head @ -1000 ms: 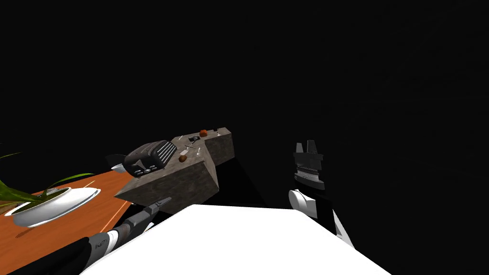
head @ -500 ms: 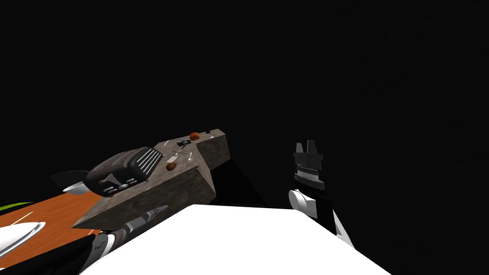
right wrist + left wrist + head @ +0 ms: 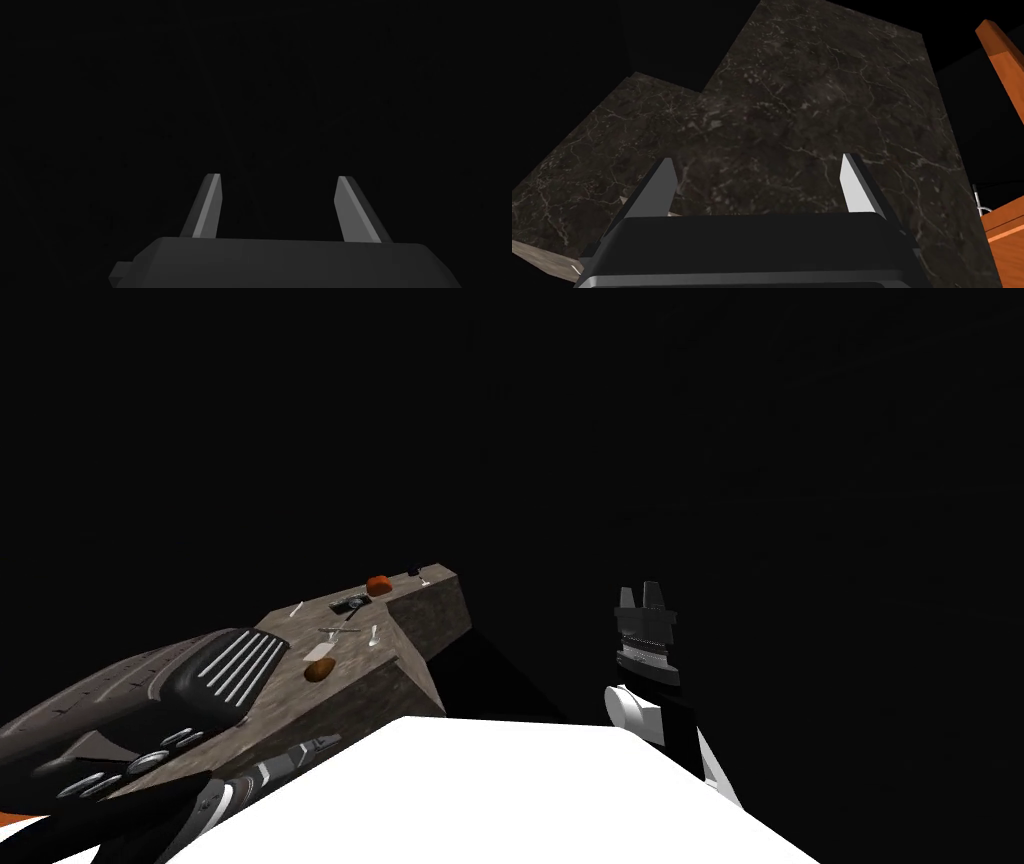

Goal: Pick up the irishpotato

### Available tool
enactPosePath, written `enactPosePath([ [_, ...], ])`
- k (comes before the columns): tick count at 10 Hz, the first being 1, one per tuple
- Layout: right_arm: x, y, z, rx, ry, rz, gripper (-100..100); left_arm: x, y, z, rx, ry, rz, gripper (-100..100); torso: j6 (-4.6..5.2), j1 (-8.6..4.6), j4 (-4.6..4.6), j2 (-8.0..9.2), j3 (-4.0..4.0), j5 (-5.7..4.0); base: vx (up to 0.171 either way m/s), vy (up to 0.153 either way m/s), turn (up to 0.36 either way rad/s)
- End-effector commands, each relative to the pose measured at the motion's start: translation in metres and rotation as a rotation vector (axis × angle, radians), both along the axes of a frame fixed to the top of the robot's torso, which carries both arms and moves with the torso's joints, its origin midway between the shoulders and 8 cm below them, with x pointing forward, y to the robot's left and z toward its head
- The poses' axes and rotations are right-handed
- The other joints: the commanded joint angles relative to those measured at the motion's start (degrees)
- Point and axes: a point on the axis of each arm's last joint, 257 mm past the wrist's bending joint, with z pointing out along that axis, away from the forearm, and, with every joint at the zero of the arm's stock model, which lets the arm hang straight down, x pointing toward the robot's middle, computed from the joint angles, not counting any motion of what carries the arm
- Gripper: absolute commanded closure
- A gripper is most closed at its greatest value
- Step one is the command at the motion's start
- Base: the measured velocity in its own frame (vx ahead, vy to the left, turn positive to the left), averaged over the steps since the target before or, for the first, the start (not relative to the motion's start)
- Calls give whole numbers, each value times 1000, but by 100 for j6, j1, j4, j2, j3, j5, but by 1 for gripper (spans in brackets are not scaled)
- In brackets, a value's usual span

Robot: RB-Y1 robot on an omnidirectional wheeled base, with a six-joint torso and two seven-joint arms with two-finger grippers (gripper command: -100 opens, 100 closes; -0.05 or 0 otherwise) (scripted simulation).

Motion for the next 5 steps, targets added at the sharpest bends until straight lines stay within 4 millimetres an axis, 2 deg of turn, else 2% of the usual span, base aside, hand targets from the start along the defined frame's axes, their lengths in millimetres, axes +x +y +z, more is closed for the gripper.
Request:
enactPosePath([
  [1, 0, 0, 0, 0, 0, 0, 0, -10, 10, -4, 18, 58, -6, -100, 0, 0, 0, 0, 0, 0, 58, 269, -335],
  [3, 0, 0, 0, 0, 0, 0, 0, -16, 23, -7, 45, 107, -11, -100, -4, 40, -2, -10, -5, 10, 53, 292, -307],
  [5, 0, 0, 0, 0, 0, 0, 0, -16, 39, -6, 78, 135, -14, -100, -6, 50, -3, -15, -8, 13, 65, 320, -234],
])
